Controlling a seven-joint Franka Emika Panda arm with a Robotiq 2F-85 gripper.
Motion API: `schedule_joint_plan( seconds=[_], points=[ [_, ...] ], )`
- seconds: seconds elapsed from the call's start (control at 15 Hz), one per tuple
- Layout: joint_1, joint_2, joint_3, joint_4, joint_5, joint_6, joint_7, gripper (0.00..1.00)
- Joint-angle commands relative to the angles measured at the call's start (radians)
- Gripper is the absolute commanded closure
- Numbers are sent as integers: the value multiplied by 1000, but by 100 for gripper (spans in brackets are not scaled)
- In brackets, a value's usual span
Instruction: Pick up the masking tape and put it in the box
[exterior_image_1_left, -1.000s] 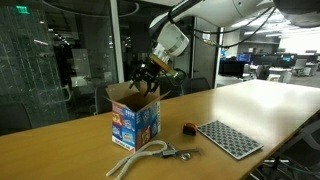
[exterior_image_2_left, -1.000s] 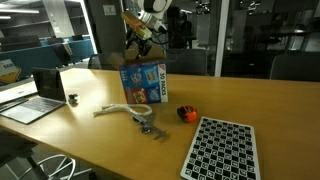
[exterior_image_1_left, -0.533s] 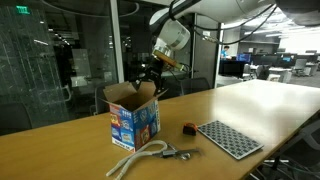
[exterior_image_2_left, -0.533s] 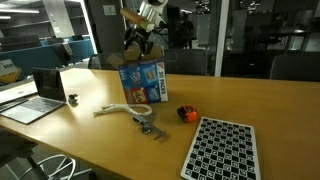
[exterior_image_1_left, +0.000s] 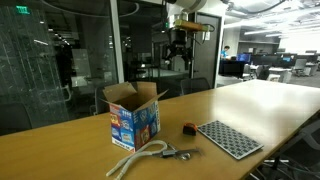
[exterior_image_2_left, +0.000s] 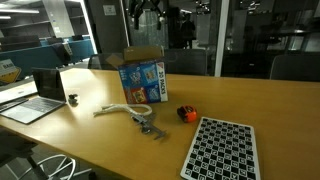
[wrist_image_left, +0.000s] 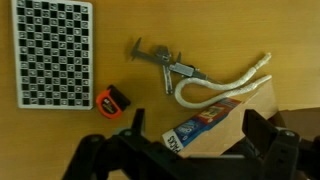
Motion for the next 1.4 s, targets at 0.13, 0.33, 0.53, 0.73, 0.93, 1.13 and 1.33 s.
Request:
schedule_joint_plan(
  seconds=[0.13, 0.33, 0.53, 0.73, 0.93, 1.13, 1.33],
  points=[
    [-10, -298, -28, -320, -87, 78, 40, 0],
    [-25, -407, -36, -482, -81, 75, 67, 0],
    [-35, -486, -41, -655, -48, 141, 61, 0],
    [-33, -586, -54, -845, -10, 286, -15, 0],
    [-27, -668, -64, -954, -9, 427, -110, 0],
    [-17, -754, -78, -1023, -3, 510, -194, 0],
    [-12, -806, -98, -1052, 13, 533, -247, 0]
  ],
)
